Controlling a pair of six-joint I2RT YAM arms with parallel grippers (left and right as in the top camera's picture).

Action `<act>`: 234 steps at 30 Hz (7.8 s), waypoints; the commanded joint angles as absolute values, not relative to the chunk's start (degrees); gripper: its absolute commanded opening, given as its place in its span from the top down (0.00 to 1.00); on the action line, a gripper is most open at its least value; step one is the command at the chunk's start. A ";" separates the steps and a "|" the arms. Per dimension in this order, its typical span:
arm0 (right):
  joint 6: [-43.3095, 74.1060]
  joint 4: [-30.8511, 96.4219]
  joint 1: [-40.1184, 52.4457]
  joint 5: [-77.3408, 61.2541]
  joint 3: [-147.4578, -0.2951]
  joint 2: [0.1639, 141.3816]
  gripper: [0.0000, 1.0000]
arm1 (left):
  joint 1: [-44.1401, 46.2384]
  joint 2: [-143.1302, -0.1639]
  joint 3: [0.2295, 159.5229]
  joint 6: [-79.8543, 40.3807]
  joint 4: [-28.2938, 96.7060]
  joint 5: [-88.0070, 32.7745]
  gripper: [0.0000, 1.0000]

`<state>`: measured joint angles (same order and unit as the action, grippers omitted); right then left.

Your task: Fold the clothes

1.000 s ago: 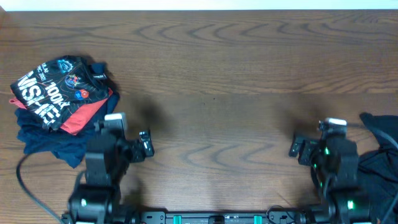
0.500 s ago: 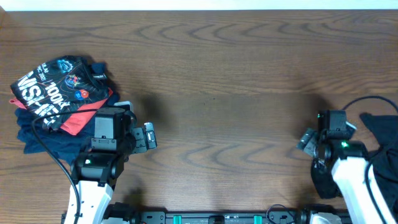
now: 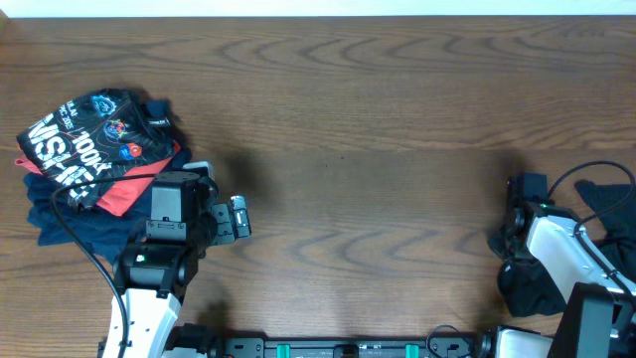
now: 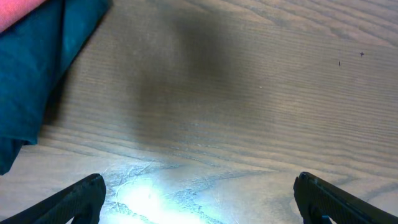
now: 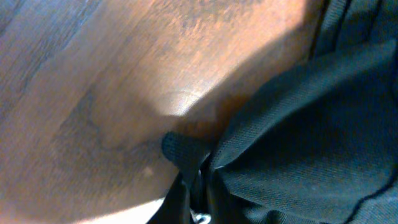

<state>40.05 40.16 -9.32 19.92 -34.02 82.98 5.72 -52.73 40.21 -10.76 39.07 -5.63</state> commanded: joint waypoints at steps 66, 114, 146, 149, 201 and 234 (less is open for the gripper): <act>18.44 15.77 -31.22 -0.30 -72.44 117.08 0.49 | 5.48 -52.73 41.32 -11.55 34.15 -5.61 0.02; 15.44 22.04 -4.86 -16.56 -89.58 62.57 0.99 | 7.09 -63.66 41.32 -11.55 20.62 -37.10 0.02; 18.37 27.22 -4.86 -16.99 -89.58 62.89 0.99 | 37.65 -102.00 46.19 -28.16 -18.57 -25.85 0.02; 16.78 27.11 -4.86 -20.67 -89.58 62.89 0.99 | 37.65 -101.62 47.18 -28.14 -19.05 -25.89 0.02; 23.22 23.33 -4.80 -53.12 -89.58 65.52 0.99 | 44.60 -94.32 51.90 -25.36 -30.33 -15.92 0.14; 14.52 44.77 -13.21 -5.30 -89.58 71.42 0.99 | 16.62 -63.86 60.58 -14.46 12.19 -15.73 0.94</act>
